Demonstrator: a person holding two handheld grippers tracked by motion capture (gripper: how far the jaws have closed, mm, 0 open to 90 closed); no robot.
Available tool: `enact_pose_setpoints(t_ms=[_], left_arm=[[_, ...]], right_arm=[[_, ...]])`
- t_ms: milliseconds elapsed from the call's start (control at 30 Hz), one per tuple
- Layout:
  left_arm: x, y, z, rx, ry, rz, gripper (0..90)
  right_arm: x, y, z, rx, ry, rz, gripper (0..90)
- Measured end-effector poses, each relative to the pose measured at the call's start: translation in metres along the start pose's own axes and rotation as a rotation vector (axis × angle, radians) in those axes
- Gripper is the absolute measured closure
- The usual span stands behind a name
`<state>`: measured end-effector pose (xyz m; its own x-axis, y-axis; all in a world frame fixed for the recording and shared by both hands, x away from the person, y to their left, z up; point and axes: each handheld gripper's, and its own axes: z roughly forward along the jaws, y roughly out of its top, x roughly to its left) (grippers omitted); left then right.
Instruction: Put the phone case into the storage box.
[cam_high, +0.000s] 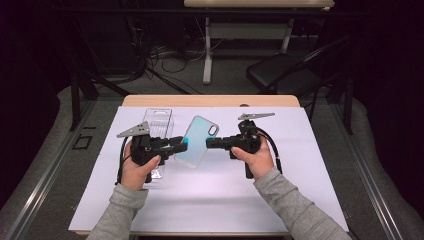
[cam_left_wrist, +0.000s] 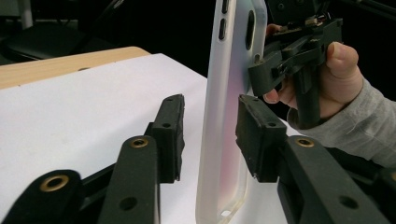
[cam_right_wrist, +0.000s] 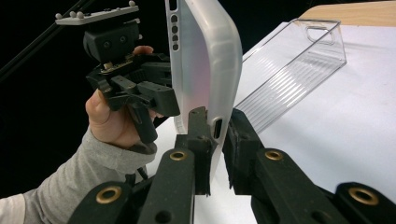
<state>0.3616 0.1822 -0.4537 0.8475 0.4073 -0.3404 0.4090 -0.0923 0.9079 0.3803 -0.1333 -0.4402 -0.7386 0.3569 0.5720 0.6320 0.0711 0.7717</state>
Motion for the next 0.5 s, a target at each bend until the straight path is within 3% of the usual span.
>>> enact_pose_setpoints(t_ms=[133,300,500], left_arm=[[-0.0007,0.0002,0.0007,0.004,0.019,0.015,58.3],[-0.0016,0.0008,0.0012,0.002,0.081,0.043,56.5],[-0.0028,0.0016,0.0017,0.007,0.124,0.056,52.1]], right_arm=[[-0.0015,-0.0005,-0.0004,-0.002,-0.010,0.000,81.6],[-0.0025,-0.0012,-0.0012,-0.008,-0.031,-0.004,81.6],[-0.0032,-0.0011,-0.0034,-0.012,-0.069,-0.013,81.6]])
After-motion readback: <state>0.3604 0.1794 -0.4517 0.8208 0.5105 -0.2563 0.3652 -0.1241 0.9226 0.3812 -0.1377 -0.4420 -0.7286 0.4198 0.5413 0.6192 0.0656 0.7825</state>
